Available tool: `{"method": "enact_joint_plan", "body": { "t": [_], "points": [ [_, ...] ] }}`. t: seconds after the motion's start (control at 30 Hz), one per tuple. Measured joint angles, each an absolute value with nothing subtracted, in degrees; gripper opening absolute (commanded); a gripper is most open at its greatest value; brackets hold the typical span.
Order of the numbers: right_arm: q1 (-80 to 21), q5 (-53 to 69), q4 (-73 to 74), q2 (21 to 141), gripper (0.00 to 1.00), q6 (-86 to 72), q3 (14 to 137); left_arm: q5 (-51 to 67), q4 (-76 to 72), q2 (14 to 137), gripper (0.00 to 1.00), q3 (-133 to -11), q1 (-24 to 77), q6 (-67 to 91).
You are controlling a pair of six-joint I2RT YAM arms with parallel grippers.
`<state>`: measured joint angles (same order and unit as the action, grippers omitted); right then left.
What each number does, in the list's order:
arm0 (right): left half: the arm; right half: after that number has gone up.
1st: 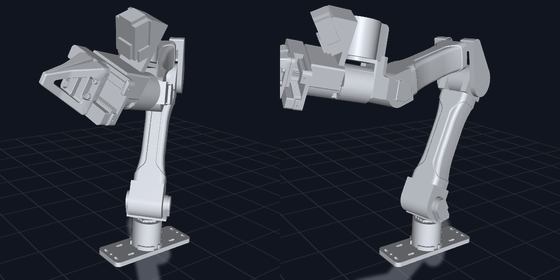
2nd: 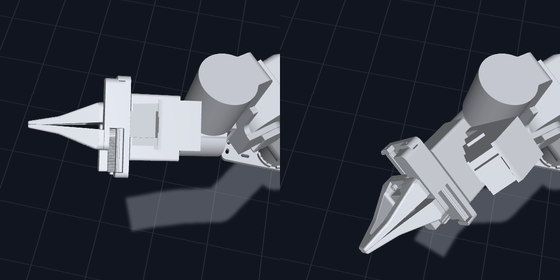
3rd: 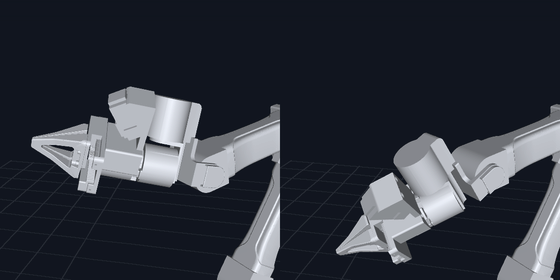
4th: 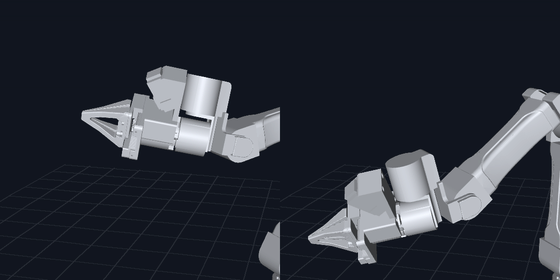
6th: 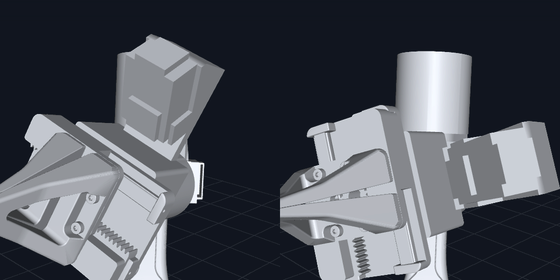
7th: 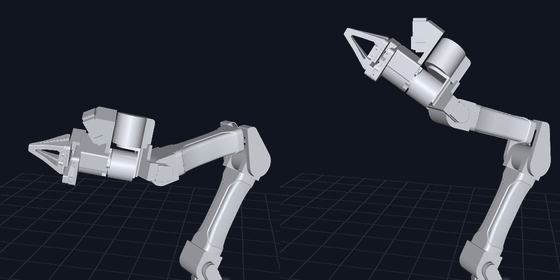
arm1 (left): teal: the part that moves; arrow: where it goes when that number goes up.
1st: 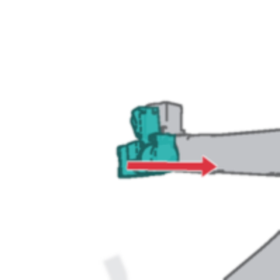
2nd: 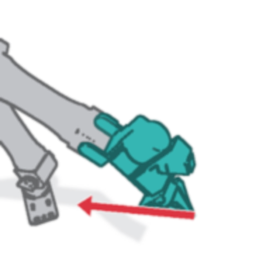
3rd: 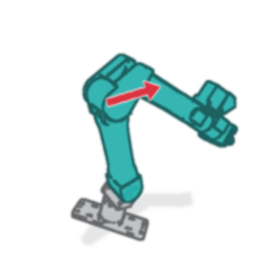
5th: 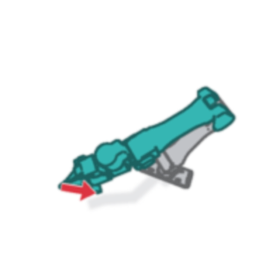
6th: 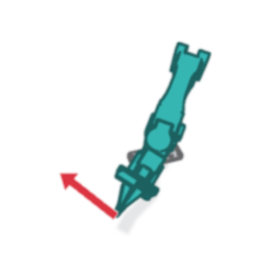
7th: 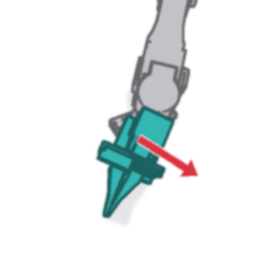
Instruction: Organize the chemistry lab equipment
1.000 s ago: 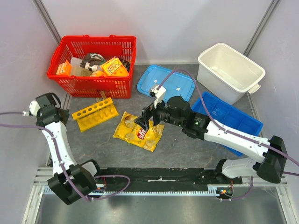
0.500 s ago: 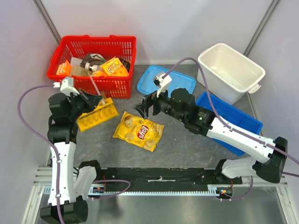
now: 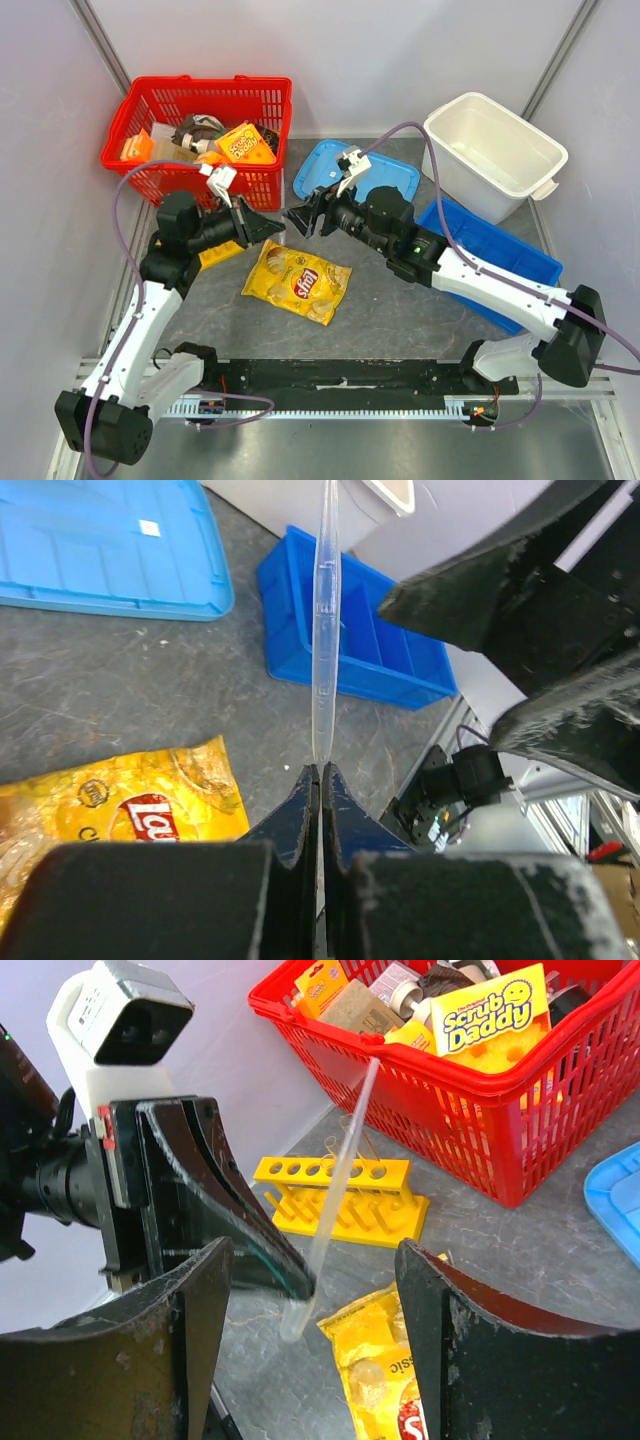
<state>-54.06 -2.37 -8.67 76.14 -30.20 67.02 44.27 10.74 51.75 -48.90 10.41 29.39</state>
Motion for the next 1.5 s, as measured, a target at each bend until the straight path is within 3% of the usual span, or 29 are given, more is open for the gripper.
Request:
{"method": "enact_joint_plan", "body": {
  "t": [0.23, 0.3, 0.37, 0.43, 0.47, 0.53, 0.63, 0.7, 0.9, 1.13, 1.3, 1.5],
  "points": [
    [-53.4, -2.5, -10.2, 80.1, 0.51, -33.5, 67.0, 47.1, 6.4, 54.9, 0.02, -48.4, 14.1, 29.4],
    [-53.4, -3.0, -10.3, 80.7, 0.37, -34.3, 67.0, 47.4, 5.7, 55.5, 0.02, -48.4, 14.4, 29.4],
    [-53.4, -3.4, -10.3, 81.1, 0.14, -35.0, 67.0, 47.7, 5.5, 55.8, 0.02, -48.4, 14.6, 29.4],
    [-53.4, -3.6, -10.6, 81.5, 0.03, -35.5, 67.0, 48.3, 5.4, 55.9, 0.02, -48.4, 14.7, 29.3],
    [-53.3, -3.7, -10.7, 81.6, 0.00, -36.0, 67.0, 48.4, 5.3, 56.0, 0.07, -48.4, 14.7, 29.3],
    [-53.3, -4.0, -10.7, 81.8, 0.00, -36.2, 67.0, 48.7, 5.1, 56.4, 0.30, -48.4, 14.7, 29.3],
    [-52.3, -4.1, -10.5, 82.1, 0.00, -36.6, 67.0, 49.3, 5.1, 57.6, 0.57, -48.6, 14.7, 28.4],
    [-50.8, -4.2, -8.9, 82.1, 0.00, -36.7, 67.0, 49.5, 6.1, 58.4, 0.63, -49.1, 14.7, 27.4],
    [-41.4, -9.6, 1.4, 77.4, 0.01, -36.3, 64.5, 47.8, 12.4, 58.9, 0.69, -53.3, 14.9, 21.4],
    [-25.6, -15.2, 11.6, 69.0, 0.03, -34.7, 57.7, 38.2, 16.4, 57.7, 0.69, -54.0, 20.3, 15.0],
    [-15.5, -16.2, 15.3, 72.6, 0.04, -32.3, 57.1, 33.3, 16.3, 56.7, 0.69, -50.0, 21.8, 13.7],
    [-12.1, -16.3, 17.2, 78.2, 0.09, -31.8, 56.2, 30.1, 17.4, 55.7, 0.69, -48.3, 22.0, 12.6]
  ]
}}
